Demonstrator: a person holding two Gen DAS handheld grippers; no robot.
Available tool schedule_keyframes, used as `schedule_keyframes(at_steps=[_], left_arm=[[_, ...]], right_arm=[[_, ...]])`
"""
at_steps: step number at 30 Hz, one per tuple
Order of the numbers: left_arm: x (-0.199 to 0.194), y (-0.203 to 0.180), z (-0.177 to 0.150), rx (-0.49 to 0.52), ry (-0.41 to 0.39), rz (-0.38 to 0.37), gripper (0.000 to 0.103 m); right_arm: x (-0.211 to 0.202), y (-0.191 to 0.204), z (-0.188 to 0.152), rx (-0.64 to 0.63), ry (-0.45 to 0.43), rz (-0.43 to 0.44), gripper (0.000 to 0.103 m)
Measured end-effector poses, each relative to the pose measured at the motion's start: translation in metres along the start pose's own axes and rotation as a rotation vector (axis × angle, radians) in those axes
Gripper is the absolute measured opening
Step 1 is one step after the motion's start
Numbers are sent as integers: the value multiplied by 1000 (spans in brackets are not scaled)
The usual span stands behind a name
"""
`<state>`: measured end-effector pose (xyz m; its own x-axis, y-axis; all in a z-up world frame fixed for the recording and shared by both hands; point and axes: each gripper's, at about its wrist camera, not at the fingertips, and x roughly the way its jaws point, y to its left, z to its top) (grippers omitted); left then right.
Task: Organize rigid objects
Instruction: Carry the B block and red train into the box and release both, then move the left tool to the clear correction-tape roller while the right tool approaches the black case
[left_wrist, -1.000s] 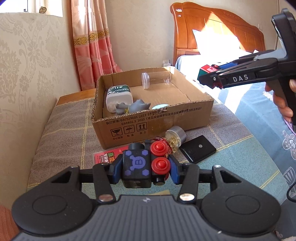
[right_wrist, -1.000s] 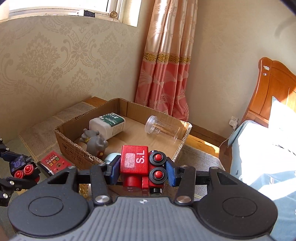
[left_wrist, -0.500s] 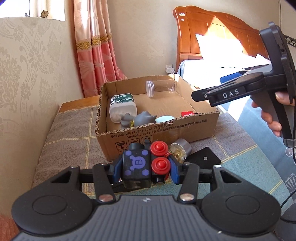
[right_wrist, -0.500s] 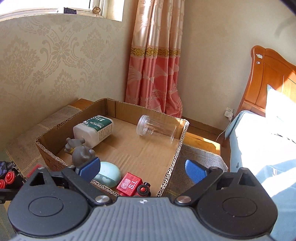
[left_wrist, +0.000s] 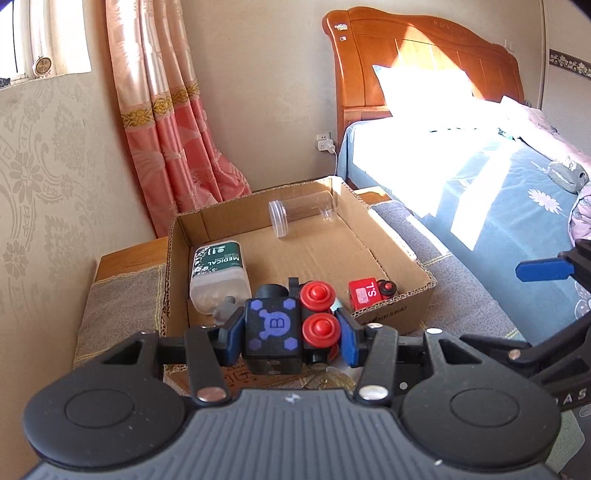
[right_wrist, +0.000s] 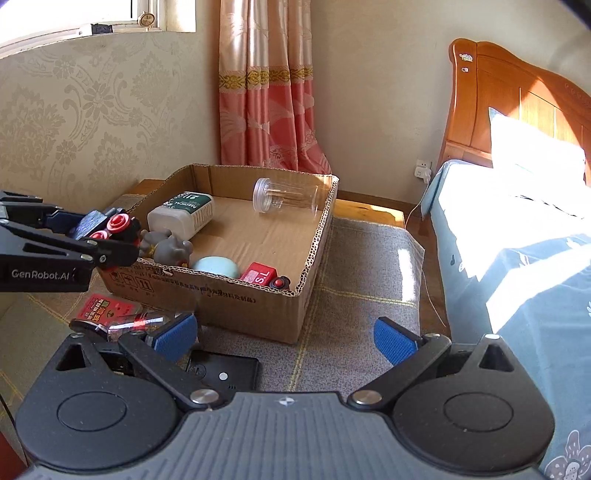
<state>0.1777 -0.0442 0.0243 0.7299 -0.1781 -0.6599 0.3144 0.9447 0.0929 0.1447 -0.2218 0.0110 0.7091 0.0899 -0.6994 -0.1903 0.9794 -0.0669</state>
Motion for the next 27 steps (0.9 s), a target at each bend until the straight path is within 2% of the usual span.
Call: schedule_keyframes(at_steps=[5,12,14,16,17,18,20,27], left_arm=[[37,-11,35,10,24,-39,49],[87,-30,69,38,44,-47,49],[97,-34,77,32,28,-43,50],[102,-36,82,20,-5,-34,66],[102,-36,84,17,-8,-28,84],[101,-35,84,11,-19,-13,92],[95,-35,82,15,-39,6,92],[59,-25,64,10,-28,12,96]], right_arm=[[-7,1,-12,1,-10,-13,103],[-8,-6,-20,9,-17,1,103],[-6,-8,-20,9,-17,-7,103],[-4,-11,-20,22,-16,-7,103],[-3,-12,-20,29,-16,-4,103],[-2,-14,-20,35,-13,0,103],[-1,-15,-21,38,-9,1,103],[-7,-13,-23,54,-14,9,103]])
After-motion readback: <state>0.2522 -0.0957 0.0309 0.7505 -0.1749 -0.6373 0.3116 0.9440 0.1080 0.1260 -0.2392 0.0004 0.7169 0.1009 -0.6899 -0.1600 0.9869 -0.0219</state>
